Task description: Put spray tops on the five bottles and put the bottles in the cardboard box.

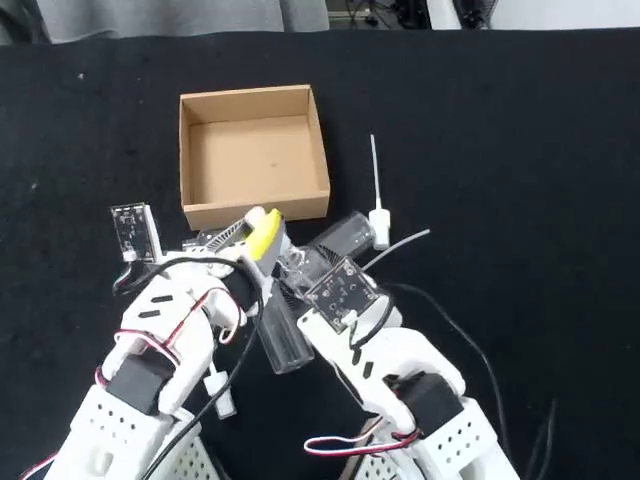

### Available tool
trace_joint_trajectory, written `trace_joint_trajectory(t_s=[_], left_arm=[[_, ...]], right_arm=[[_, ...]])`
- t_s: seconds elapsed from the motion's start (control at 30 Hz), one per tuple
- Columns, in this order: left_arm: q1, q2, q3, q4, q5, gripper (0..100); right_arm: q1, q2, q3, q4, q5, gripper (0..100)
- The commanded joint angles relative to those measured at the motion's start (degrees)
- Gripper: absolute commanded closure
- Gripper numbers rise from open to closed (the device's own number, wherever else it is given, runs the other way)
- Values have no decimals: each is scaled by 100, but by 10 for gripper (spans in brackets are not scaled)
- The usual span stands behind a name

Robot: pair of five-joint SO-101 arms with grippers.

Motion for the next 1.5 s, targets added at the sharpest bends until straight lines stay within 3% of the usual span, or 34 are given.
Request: trace_joint_trajectory(t_s=[0.0,0.27,0.43,0.67,1.47], left_arm=[[75,-9,-31,-97,-114,971],[84,-9,-31,-79,-167,970],[101,-18,-453,659,-598,968],[532,26,-892,1820,-325,745],[75,-9,-1376,1873,-229,741]], right_arm=[[-53,-75,-92,-9,167,943],[-26,-75,-84,-35,176,942],[211,-75,-92,-62,167,942],[202,-84,-101,-53,149,942],[229,-84,-48,-273,141,943]])
